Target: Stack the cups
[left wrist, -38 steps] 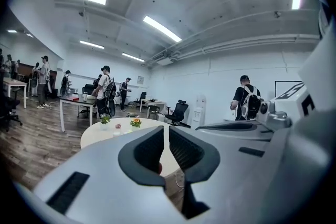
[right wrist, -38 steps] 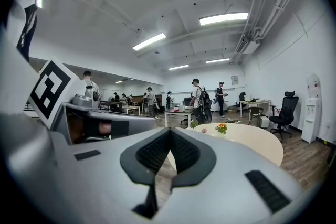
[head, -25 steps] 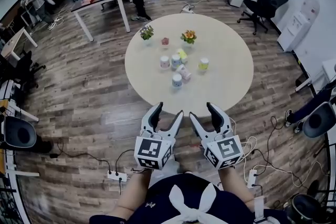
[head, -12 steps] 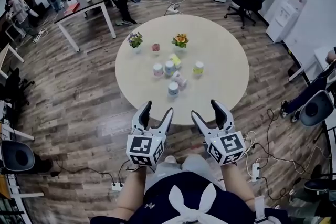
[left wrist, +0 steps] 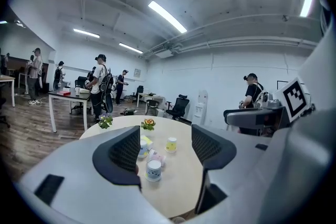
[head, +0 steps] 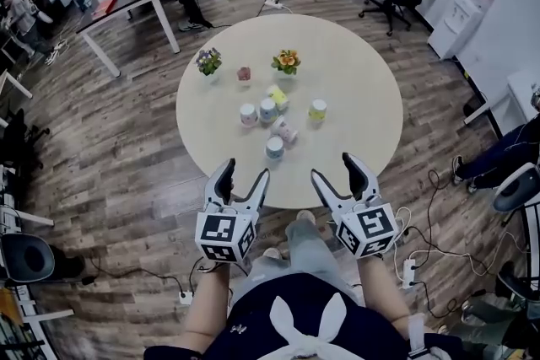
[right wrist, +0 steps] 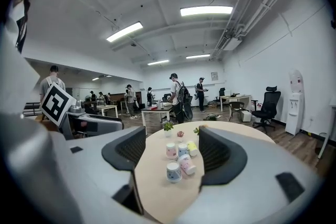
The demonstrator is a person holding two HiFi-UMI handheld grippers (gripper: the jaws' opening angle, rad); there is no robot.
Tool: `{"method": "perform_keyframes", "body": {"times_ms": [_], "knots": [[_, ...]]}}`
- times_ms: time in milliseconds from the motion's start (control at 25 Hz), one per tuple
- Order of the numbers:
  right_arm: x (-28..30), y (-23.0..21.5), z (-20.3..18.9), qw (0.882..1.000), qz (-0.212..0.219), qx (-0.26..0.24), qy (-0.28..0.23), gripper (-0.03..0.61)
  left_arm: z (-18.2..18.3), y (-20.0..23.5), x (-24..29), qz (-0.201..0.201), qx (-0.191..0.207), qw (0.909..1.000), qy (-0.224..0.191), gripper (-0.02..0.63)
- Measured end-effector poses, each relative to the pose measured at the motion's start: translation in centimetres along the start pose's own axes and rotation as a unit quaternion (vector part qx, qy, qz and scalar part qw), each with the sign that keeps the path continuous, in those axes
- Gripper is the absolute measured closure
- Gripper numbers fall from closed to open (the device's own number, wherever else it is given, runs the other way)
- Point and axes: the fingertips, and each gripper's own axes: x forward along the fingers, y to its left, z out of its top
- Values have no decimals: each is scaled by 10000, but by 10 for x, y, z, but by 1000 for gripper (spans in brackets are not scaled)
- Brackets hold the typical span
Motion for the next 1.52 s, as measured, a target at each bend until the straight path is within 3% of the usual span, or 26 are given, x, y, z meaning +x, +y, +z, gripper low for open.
{"method": "perform_keyframes", "body": {"times_ms": [560,800,1080,1520], "knots": [[92,-52,-43,9934,730,-113,883,281,-20,24,76,256,-258,9976,584,316],[132,-62,-73,9821,1349,179,1301,285,-42,27,104,301,-378,9949,883,316],[164,-73,-111,9667,1833,283,1762,298,-68,31,124,722,-398,9887,1250,316],[211,-80,-173,9476,2052,403,2417,296,-126,23,149,1078,-707,9753,1792,316]]}}
